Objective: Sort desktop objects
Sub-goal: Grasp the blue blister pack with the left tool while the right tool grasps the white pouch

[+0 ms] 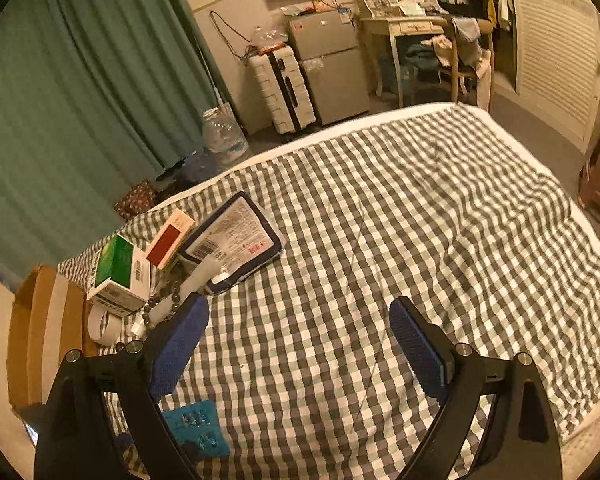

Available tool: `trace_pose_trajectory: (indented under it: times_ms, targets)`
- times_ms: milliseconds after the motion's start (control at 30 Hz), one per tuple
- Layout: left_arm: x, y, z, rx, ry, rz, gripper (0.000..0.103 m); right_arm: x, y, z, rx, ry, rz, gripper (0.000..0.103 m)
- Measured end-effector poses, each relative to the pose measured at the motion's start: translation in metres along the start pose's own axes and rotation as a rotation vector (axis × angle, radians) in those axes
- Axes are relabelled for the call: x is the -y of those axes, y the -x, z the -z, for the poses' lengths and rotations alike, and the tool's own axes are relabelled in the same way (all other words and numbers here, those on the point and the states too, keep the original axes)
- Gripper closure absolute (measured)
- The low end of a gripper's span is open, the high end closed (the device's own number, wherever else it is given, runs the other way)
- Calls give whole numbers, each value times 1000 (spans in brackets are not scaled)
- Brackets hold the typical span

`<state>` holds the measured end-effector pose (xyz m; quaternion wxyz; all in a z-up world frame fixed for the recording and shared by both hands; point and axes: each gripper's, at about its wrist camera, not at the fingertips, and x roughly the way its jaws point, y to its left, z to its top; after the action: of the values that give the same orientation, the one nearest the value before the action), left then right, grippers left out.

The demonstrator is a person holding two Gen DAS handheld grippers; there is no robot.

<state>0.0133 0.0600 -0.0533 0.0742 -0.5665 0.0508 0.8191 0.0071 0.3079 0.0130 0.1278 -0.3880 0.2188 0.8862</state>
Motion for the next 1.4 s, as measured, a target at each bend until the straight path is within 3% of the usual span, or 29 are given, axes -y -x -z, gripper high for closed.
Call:
trace_pose_trajectory:
  times_ms: [67,200,300,333,400,500,700,800,867,1067,1167,1233,1300,1400]
  targets:
    - [4,-12,-2,-33,5,-7,0,-1,-9,1,-14,8,-8,11]
    - [10,-36,-14,-102,29,85,0,-7,-26,4,-40,25,-10,11]
    - [11,-49,-21,-143,62,79,0,-8,-34,5,-49,33,-12,11]
    - [10,-50,-20,-146,62,83,0,-8,-36,5,-53,38,-11,11]
    - [6,-47,-19,-133,85,81,11,-11,-42,6,-58,54,-5,11]
    - [-3,-44,-18,-134,118,92,19,-18,-51,3,-62,93,-14,11]
    - [-25,-40,-19,-123,204,198,20,-30,-75,-11,-92,135,-137,11]
    - [-36,-34,-26,-62,224,161,22,-27,-100,-26,-120,64,-203,11]
    - [-39,-32,-31,-35,208,135,22,-25,-115,-34,-114,44,-197,11]
    - [-39,-50,-28,-96,199,168,12,-18,-174,-58,-194,-13,-179,12]
    - [-31,-52,-26,-104,143,153,6,-27,-189,-56,-255,33,-238,31]
    - [-29,-52,-24,-104,132,147,6,-31,-194,-51,-282,75,-216,59]
    - [-26,-51,-22,-96,142,156,10,-30,-188,-46,-271,95,-251,82]
    - [-33,-42,-16,-67,184,203,17,-26,-172,-40,-232,98,-248,89]
